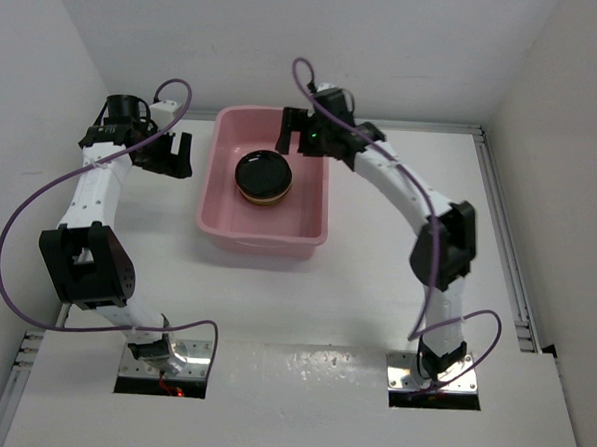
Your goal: Place the plates into the plastic bin on the countertop
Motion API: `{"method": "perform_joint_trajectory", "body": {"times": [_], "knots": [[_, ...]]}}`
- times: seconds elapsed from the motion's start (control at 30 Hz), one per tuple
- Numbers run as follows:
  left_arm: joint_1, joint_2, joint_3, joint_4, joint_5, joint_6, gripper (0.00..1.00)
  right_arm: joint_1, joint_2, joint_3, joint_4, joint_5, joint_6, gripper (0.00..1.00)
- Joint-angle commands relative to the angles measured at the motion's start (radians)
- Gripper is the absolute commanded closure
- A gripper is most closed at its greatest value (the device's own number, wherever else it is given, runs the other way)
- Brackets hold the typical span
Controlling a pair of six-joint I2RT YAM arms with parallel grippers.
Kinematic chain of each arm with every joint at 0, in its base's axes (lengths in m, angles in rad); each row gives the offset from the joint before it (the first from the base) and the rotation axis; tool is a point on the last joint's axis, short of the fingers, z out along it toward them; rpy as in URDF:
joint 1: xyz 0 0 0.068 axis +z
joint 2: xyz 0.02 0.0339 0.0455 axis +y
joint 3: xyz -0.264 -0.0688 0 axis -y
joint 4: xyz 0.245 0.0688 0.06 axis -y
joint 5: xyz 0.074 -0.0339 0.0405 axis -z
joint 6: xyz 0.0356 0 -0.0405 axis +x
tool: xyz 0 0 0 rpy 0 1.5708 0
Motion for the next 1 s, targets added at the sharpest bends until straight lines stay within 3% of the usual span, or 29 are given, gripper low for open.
{"method": "perform_joint_trajectory", "body": {"times": [0.0, 0.13, 0.27, 0.43, 0.67, 0.97], "knots": [[0.003, -0.053, -0.001, 0.014, 0.000, 0.005, 0.11, -0.095, -0.300, -0.078, -0.018, -0.052, -0.099, 0.00], [0.003, -0.053, -0.001, 0.014, 0.000, -0.005, 0.11, -0.275, -0.532, -0.297, -0.182, -0.077, -0.109, 0.00], [-0.007, -0.053, 0.010, 0.026, -0.049, -0.042, 0.11, -0.476, -0.845, -0.630, -0.224, 0.109, -0.107, 0.00], [-0.028, -0.053, 0.010, 0.048, -0.069, -0.091, 0.11, -0.637, -1.038, -0.908, -0.278, 0.460, 0.057, 0.00], [-0.059, -0.073, 0.019, 0.057, -0.088, -0.111, 0.11, -0.682, -1.083, -0.908, -0.394, 0.289, 0.072, 0.00], [-0.059, -0.136, -0.033, 0.066, -0.088, -0.111, 0.11, -0.676, -1.142, -0.940, -0.396, 0.225, 0.077, 0.00]]}}
